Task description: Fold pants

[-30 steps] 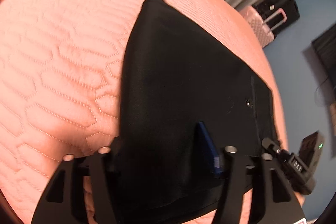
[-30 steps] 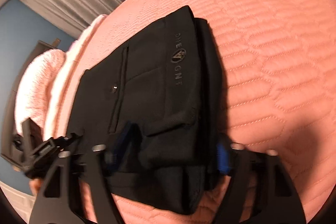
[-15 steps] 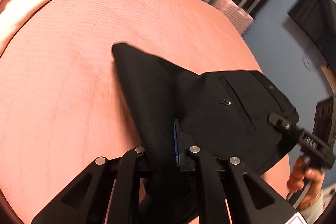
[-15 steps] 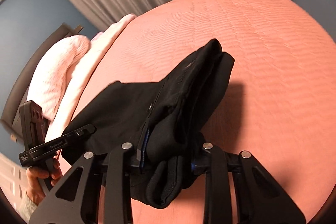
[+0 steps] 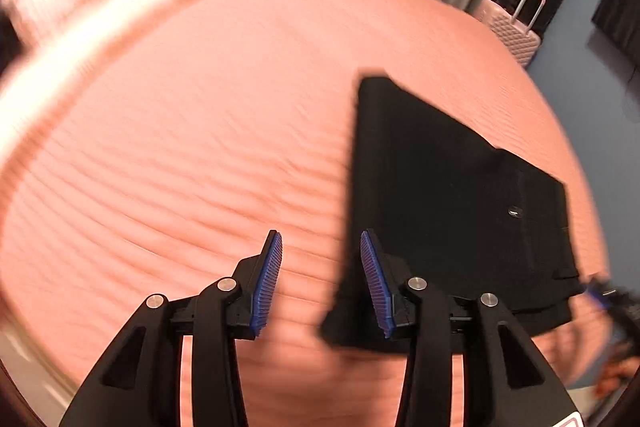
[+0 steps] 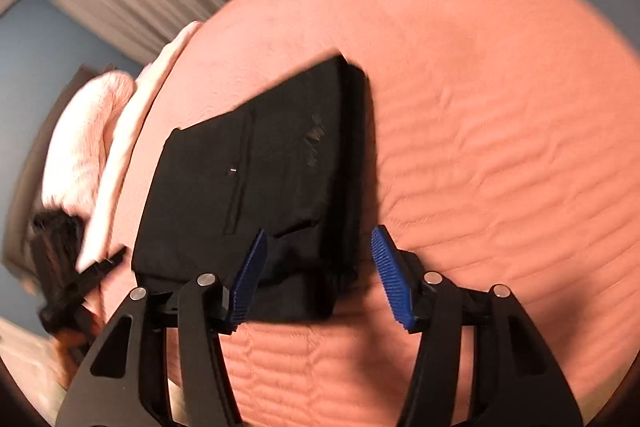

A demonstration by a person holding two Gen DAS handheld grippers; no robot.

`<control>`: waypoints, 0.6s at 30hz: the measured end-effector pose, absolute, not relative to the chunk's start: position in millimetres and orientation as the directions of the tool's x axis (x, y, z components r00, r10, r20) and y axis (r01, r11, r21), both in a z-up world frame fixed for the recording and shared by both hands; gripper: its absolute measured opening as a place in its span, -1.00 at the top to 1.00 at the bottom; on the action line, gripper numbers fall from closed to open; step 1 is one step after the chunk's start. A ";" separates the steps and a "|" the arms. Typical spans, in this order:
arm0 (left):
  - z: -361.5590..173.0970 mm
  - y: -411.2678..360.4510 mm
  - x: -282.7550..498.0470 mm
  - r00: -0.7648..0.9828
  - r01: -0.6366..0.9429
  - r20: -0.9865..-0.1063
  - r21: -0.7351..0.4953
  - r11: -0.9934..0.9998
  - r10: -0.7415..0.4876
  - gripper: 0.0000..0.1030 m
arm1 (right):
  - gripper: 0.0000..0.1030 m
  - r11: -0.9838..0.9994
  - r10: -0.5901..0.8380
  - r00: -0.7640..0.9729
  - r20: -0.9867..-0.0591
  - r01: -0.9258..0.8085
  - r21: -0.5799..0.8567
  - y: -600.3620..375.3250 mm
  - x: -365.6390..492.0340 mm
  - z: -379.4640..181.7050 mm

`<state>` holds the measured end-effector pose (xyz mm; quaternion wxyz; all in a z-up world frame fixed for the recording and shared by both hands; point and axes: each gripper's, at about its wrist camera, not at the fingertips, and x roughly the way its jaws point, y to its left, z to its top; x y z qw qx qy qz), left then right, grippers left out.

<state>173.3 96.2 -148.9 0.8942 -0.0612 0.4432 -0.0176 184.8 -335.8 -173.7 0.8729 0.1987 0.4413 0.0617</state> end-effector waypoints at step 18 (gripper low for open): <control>-205.0 21.1 148.5 0.514 0.154 -0.857 0.079 0.985 -0.011 0.21 | 0.09 0.749 0.453 0.508 -0.733 0.229 0.622 -340.9 198.8 -245.1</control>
